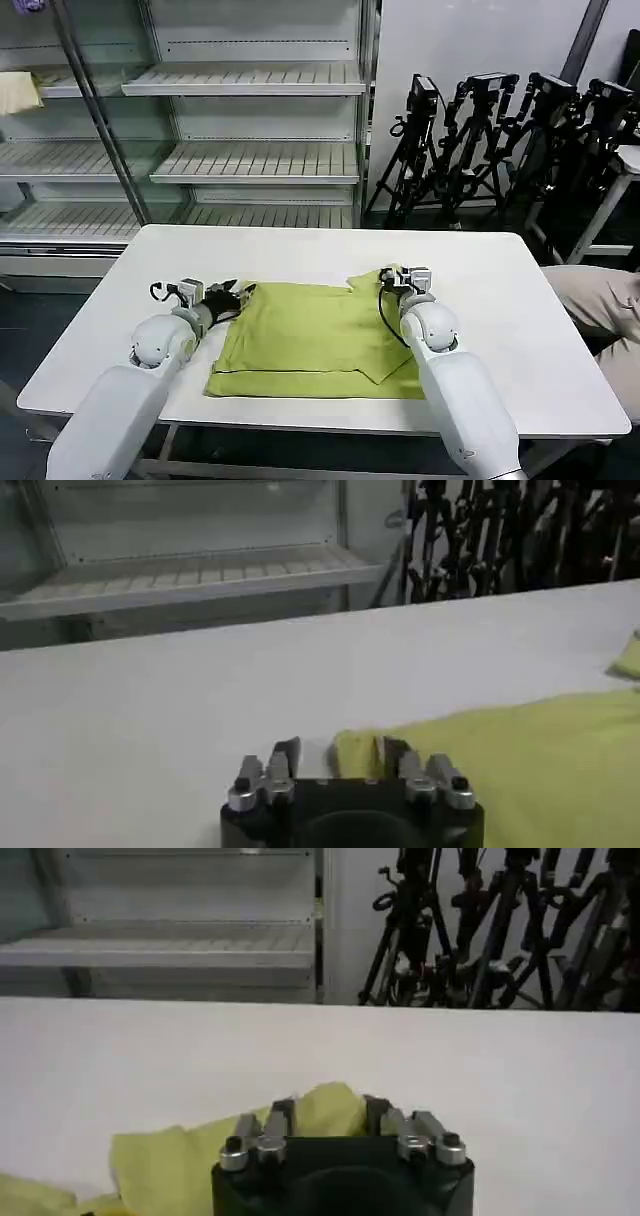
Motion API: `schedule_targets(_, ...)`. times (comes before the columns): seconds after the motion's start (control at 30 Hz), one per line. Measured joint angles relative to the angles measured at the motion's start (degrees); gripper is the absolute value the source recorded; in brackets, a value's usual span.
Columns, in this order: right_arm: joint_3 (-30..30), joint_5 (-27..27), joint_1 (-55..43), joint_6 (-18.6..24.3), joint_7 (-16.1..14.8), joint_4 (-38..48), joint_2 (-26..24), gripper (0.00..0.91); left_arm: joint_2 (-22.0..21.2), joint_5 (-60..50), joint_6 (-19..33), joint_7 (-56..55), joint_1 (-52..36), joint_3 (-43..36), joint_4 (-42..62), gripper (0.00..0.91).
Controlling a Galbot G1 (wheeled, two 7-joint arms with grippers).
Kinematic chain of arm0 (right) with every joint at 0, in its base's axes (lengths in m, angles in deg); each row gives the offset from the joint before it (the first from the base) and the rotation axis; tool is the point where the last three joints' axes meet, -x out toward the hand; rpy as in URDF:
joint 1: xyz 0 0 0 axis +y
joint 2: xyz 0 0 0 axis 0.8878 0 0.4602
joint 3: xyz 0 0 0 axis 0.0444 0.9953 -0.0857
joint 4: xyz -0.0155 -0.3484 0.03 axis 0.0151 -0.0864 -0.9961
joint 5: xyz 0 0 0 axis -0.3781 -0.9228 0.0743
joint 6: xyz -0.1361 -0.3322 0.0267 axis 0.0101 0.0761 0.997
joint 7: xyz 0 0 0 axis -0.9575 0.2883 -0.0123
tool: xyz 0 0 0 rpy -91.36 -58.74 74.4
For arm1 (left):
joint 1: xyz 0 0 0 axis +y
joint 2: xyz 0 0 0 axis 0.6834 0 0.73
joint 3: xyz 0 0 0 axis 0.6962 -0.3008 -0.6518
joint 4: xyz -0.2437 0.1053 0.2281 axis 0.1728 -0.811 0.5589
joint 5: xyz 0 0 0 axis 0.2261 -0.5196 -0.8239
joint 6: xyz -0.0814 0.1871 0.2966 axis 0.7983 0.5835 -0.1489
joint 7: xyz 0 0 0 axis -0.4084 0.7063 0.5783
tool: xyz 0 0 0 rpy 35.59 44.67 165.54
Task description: Fold and organize the clothes.
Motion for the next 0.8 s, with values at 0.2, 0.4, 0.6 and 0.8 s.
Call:
schedule_targets(0.2, 0.35, -0.25, 0.23, 1.30, -0.58, 0.11, -0.18, 0.000, -0.30, -0.37, 0.13, 0.25, 0.07, -0.12, 0.15, 0.020)
schedule_targets(0.4, 0.79, -0.73, 1.84, 2.56, -1.09, -3.11, -1.62, 0.000, 0.20, 0.07, 1.59, -0.40, 0.64, 0.32, -0.97, 0.020)
schedule_targets(0.6, 0.26, 1.17, 4.13, 2.51, -0.80, -9.32, -3.92, 0.000, 1.75, 1.76, 2.94, -1.04, 2.93, 2.18, -5.08, 0.020)
schedule_targets(0.8, -0.77, 3.20, 7.11, 1.83, -0.81, -15.31, -5.78, 0.000, 3.50, 3.07, 3.88, -1.06, 6.72, 4.68, -9.77, 0.020)
